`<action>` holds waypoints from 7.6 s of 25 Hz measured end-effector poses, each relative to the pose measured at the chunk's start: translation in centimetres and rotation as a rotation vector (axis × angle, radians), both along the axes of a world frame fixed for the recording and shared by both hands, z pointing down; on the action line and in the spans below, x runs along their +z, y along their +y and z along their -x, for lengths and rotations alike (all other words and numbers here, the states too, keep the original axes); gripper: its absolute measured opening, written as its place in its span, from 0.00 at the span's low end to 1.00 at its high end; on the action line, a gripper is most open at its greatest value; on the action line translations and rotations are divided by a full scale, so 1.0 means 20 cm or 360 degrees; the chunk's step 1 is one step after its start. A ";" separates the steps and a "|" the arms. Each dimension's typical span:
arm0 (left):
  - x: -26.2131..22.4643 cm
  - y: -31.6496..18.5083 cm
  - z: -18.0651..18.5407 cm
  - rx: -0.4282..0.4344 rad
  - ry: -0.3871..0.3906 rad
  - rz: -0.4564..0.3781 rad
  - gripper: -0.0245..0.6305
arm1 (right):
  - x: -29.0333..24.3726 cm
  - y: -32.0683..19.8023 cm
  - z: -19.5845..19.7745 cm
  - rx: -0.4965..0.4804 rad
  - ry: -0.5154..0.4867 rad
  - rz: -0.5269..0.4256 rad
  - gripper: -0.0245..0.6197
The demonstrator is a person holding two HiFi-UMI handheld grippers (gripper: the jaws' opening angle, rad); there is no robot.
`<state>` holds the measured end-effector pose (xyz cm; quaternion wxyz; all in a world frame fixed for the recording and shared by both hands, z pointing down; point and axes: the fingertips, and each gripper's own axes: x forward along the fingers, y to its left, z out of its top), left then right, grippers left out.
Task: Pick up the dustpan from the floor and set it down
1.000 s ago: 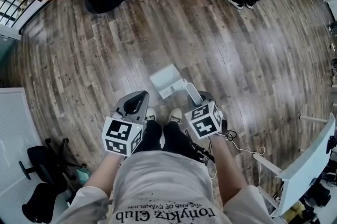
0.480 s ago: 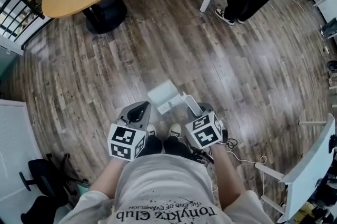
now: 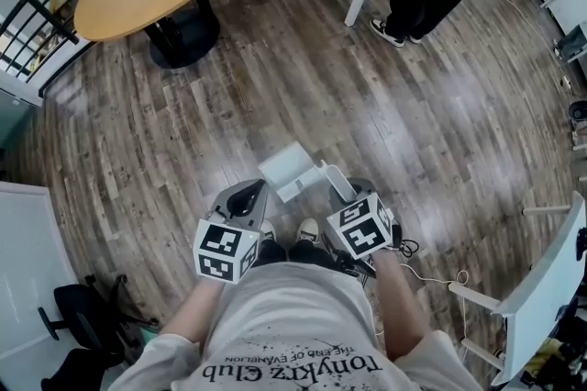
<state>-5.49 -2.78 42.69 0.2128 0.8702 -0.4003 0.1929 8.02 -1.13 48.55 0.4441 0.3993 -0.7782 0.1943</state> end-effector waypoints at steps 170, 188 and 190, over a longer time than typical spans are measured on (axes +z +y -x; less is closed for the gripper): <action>0.33 -0.13 0.03 -0.0026 -0.0053 0.0153 0.07 | 0.93 -0.21 -0.15 0.0128 0.0136 0.0189 0.35; 0.18 -0.02 0.03 -0.0030 -0.0024 0.0062 0.07 | 0.60 -0.20 -0.17 0.0201 0.0041 -0.0016 0.38; 0.16 -0.01 0.03 -0.0030 -0.0024 0.0046 0.07 | 0.53 -0.19 -0.17 0.0216 0.0020 -0.0051 0.38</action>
